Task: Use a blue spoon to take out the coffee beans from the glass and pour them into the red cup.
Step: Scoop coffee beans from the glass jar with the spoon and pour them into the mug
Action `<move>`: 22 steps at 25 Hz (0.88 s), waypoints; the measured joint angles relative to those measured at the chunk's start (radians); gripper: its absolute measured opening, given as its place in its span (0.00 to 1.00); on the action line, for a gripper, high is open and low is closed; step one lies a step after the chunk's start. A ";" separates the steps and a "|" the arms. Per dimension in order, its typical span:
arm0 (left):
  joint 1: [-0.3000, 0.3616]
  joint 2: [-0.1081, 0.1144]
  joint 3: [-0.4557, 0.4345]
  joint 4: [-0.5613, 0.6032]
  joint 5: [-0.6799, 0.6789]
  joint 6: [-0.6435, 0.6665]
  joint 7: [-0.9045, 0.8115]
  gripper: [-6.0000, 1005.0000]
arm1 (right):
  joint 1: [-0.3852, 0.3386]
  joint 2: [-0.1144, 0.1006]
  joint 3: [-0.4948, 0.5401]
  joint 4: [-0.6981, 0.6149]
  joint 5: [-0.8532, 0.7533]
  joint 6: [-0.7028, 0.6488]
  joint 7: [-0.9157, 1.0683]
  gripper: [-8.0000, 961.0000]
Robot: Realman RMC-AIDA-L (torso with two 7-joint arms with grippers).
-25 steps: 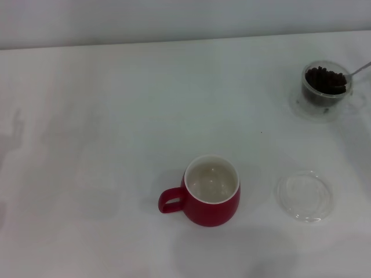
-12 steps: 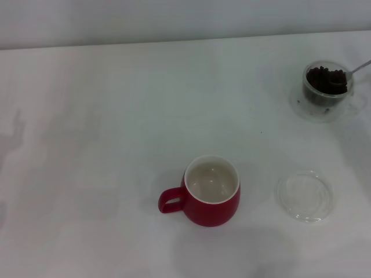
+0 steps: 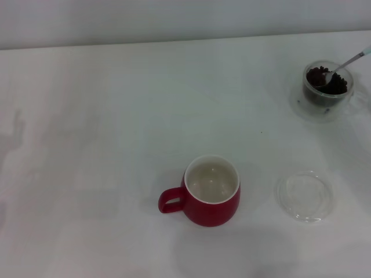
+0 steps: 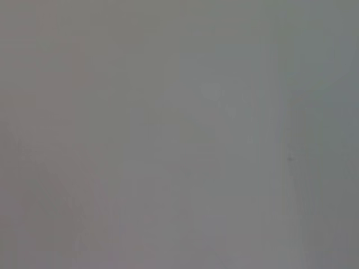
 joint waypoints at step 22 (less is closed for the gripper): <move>-0.012 -0.002 -0.008 0.000 -0.007 -0.057 0.000 0.56 | -0.050 0.007 -0.112 0.047 -0.003 0.178 -0.046 0.16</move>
